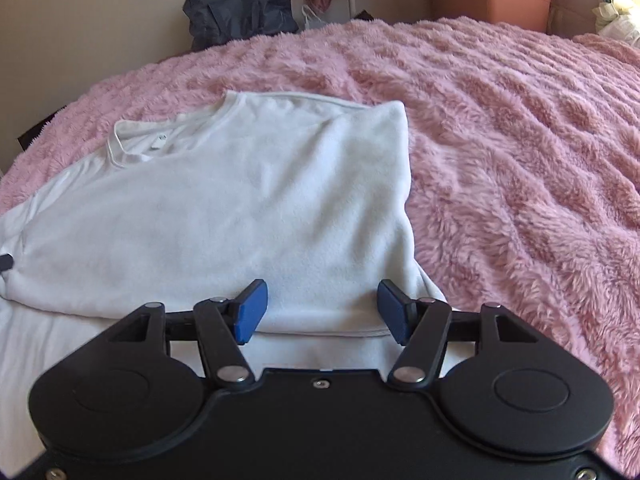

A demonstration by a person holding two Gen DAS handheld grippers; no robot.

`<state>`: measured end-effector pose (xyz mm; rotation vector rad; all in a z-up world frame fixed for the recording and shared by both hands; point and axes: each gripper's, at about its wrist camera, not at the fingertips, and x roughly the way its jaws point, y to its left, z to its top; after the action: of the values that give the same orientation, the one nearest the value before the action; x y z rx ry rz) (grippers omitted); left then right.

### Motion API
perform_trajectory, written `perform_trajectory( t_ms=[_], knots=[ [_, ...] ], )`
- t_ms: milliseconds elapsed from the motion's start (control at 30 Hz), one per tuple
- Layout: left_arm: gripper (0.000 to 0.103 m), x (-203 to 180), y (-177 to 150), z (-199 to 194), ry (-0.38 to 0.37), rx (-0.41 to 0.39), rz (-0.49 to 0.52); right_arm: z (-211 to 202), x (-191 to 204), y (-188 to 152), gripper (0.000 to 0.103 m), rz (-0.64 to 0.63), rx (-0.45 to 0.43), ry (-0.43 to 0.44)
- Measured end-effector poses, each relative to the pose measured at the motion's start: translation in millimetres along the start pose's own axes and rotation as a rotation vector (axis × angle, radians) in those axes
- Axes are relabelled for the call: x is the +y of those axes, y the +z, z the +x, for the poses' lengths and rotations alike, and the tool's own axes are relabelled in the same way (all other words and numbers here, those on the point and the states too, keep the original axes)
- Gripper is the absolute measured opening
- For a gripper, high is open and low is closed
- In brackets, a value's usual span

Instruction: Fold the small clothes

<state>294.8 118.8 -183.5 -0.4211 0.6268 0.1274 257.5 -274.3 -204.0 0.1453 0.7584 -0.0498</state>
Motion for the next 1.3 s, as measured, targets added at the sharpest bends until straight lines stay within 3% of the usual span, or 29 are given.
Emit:
perform_trajectory(
  t_ms=[100, 167, 267, 333, 500, 633, 767, 967, 1100, 1200, 1300],
  knots=[
    [0.028, -11.5, -1.5, -14.1, -0.142, -0.011, 0.017, -5.5, 0.0, -1.4, 0.063, 0.019, -0.013, 0.002],
    [0.032, -23.9, -6.8, -10.1, -0.181, 0.017, 0.061, -13.4, 3.0, 0.6, 0.063, 0.034, -0.035, 0.004],
    [0.032, -31.0, -19.7, 12.0, -0.136, 0.100, 0.063, -25.3, 11.8, 4.1, 0.065, 0.038, -0.069, 0.060],
    [0.032, -25.9, -28.4, 26.7, -0.110, 0.128, 0.041, -26.2, 21.9, 6.0, 0.065, 0.003, -0.055, 0.051],
    [0.035, -24.2, -32.8, 31.3, -0.118, 0.124, 0.041, -8.4, 24.1, 4.0, 0.065, -0.010, 0.020, 0.019],
    [0.040, -5.1, -11.0, -1.9, -0.162, 0.097, -0.058, -8.2, 27.1, 3.5, 0.065, 0.008, 0.026, -0.017],
    [0.047, 33.0, 6.6, -59.8, -0.106, -0.001, -0.108, -29.8, 55.1, 12.3, 0.065, 0.009, -0.022, 0.066],
    [0.050, 116.4, 17.7, -135.8, 0.047, -0.095, -0.224, -48.8, 161.0, 19.2, 0.065, -0.186, -0.044, 0.231],
    [0.050, 186.4, 13.6, -174.0, 0.112, -0.186, -0.407, -55.3, 230.6, 14.2, 0.065, -0.285, -0.033, 0.346],
    [0.047, 244.5, 2.0, -194.4, 0.242, -0.266, -0.556, -55.7, 266.6, 4.8, 0.066, -0.330, -0.017, 0.395],
    [0.047, 290.8, -10.0, -197.2, 0.271, -0.269, -0.683, -50.2, 294.0, -7.2, 0.066, -0.362, 0.013, 0.402]
  ],
)
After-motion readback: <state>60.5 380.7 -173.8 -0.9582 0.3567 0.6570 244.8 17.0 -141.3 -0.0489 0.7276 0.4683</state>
